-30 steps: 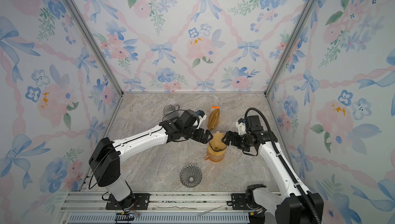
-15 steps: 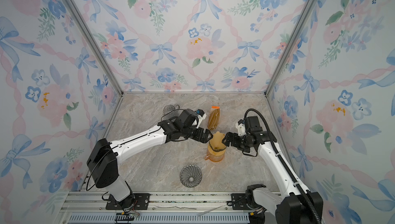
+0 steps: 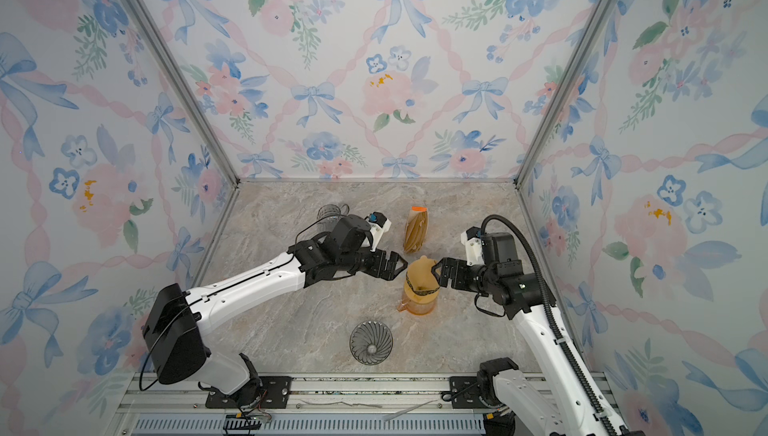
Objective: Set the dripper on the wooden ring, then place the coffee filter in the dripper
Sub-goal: 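Open both grippers and draw them back from the filled dripper, then move the left gripper to the clear glass pitcher and grasp it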
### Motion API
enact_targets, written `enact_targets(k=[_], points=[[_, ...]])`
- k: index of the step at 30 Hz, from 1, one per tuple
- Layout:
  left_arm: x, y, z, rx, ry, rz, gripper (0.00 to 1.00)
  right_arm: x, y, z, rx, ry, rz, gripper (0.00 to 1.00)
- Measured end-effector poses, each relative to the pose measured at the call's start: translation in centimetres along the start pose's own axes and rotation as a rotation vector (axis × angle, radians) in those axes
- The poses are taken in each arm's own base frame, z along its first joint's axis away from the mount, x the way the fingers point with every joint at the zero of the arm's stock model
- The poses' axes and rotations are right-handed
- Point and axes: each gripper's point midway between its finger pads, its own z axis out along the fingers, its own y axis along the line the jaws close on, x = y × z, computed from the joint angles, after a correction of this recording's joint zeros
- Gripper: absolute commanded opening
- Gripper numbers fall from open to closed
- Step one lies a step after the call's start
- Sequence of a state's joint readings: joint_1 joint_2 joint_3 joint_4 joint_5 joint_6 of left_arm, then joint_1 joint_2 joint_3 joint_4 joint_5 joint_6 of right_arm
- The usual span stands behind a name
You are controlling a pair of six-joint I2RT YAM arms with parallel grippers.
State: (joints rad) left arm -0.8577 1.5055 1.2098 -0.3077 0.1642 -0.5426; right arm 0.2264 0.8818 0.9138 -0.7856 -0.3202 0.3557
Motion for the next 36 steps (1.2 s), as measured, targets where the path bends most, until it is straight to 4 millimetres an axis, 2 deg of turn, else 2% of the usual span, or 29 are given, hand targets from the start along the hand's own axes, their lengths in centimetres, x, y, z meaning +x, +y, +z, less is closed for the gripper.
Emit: enact_targets(k=[9, 12, 15, 21, 24, 33, 36], points=[[2.2, 1.3, -4.9, -0.012, -0.07, -0.016, 0.98, 0.0, 2.3, -1.8, -0.048, -0.077, -0.106, 0.96], [2.8, 2.7, -5.9, -0.034, -0.087, -0.04, 0.98, 0.5, 2.9, -1.9, -0.052, -0.067, -0.141, 0.96], [2.7, 5.0, -6.4, -0.071, -0.104, -0.084, 0.98, 1.0, 3.3, -1.9, -0.053, -0.058, -0.172, 0.97], [1.5, 10.0, -6.5, -0.162, -0.122, -0.161, 0.98, 1.2, 3.5, -2.5, -0.051, -0.066, -0.201, 1.0], [0.9, 12.1, -5.9, -0.203, -0.111, -0.172, 0.98, 1.0, 3.6, -2.8, -0.05, -0.076, -0.212, 0.97], [-5.0, 19.2, -4.6, -0.366, -0.143, -0.18, 0.96, 1.0, 3.6, -3.1, -0.048, -0.081, -0.22, 0.96], [-6.2, 21.7, -4.4, -0.432, -0.151, -0.183, 0.91, 1.0, 3.7, -3.3, -0.048, -0.081, -0.226, 0.96]])
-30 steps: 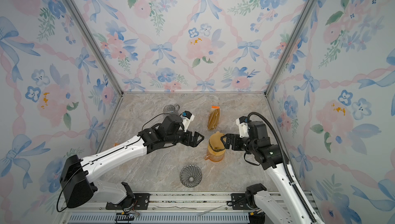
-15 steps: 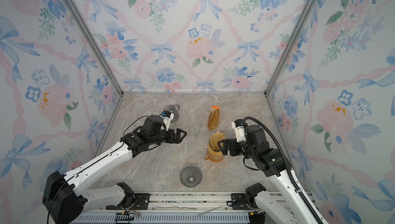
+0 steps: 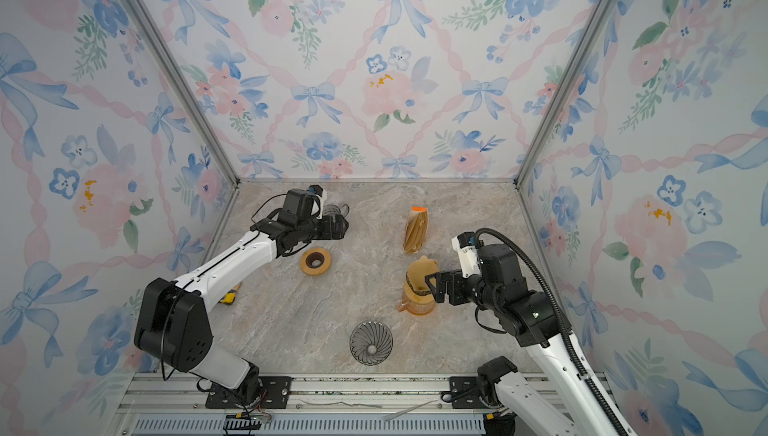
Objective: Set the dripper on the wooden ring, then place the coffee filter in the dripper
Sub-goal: 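Move the left gripper to the clear glass pitcher and grasp it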
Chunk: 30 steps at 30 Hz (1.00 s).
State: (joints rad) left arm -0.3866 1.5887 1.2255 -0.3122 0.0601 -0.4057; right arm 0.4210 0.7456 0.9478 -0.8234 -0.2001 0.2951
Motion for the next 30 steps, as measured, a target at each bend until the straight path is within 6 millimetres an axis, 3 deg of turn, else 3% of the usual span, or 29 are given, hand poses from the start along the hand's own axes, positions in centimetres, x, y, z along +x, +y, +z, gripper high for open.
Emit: enact_targets(k=[8, 14, 20, 30], points=[[-3.6, 4.2, 2.4, -0.114, -0.035, -0.009, 0.8, -0.1, 0.1, -0.2, -0.005, -0.002, 0.0, 0.96], [-4.0, 6.7, 4.9, -0.185, -0.012, -0.023, 0.66, -0.3, 0.4, -0.1, -0.011, 0.003, 0.007, 0.96], [-3.4, 7.7, 7.3, -0.221, 0.036, -0.019, 0.54, -0.3, 0.9, 0.1, -0.026, 0.018, 0.009, 0.96], [-3.9, 8.3, 8.6, -0.254, 0.049, -0.014, 0.4, -0.5, 1.3, -0.5, -0.026, 0.016, 0.006, 0.96]])
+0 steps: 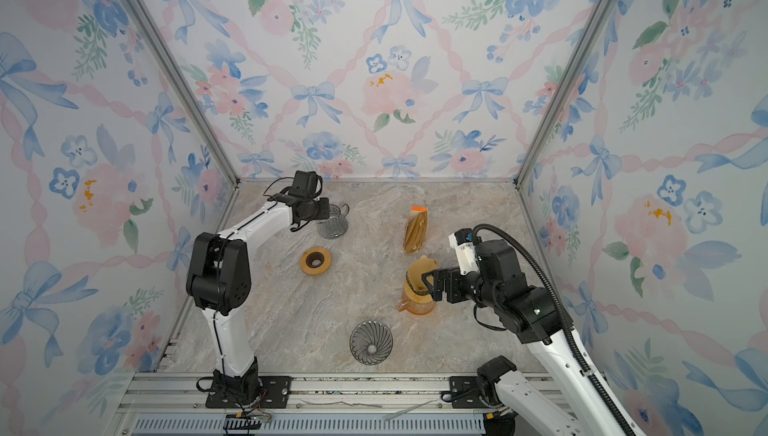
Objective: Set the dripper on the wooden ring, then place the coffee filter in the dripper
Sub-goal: 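Move the left gripper to the clear glass pitcher and grasp it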
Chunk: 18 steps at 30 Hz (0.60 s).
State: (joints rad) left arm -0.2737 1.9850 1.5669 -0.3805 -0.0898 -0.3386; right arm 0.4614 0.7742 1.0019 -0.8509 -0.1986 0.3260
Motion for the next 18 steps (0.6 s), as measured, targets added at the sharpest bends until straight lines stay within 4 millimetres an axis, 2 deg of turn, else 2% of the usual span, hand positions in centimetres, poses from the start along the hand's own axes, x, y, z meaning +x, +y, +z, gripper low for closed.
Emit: enact_targets(k=[18], points=[[1.5, 1.0, 1.9, -0.042, 0.065, 0.02, 0.2, 0.1, 0.1, -0.3, 0.0, -0.005, 0.006, 0.96]])
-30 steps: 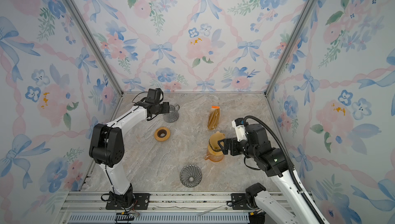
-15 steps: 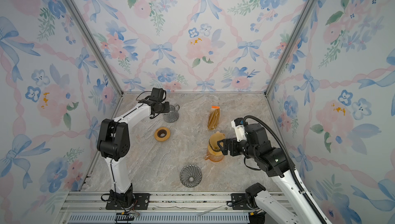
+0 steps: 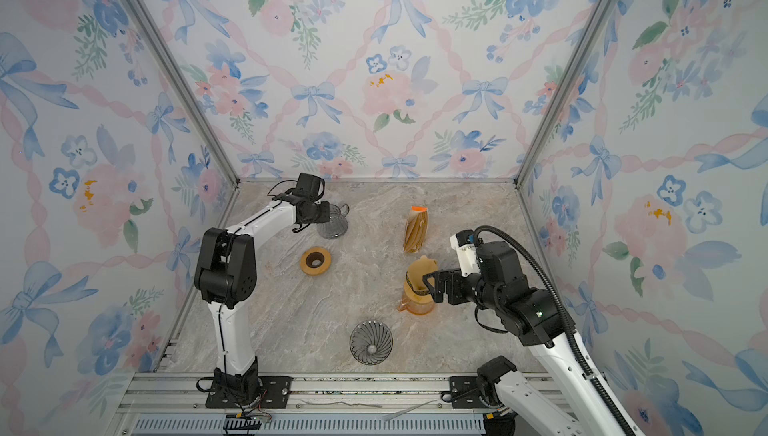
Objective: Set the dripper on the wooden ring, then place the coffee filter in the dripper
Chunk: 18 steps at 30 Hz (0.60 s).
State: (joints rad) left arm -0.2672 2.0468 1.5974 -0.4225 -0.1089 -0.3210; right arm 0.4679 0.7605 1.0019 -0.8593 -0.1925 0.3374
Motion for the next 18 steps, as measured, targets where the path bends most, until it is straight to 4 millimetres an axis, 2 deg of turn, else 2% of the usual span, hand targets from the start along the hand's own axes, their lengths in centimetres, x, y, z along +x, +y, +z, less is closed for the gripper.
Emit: enact_targets(k=[7, 18], points=[[0.19, 0.12, 0.01, -0.006, 0.007, 0.001, 0.15, -0.21, 0.0, -0.13, 0.005, -0.02, -0.001, 0.96], [0.59, 0.29, -0.14, -0.012, 0.016, 0.002, 0.09, -0.08, -0.21, 0.77, 0.003, -0.027, 0.004, 0.96]])
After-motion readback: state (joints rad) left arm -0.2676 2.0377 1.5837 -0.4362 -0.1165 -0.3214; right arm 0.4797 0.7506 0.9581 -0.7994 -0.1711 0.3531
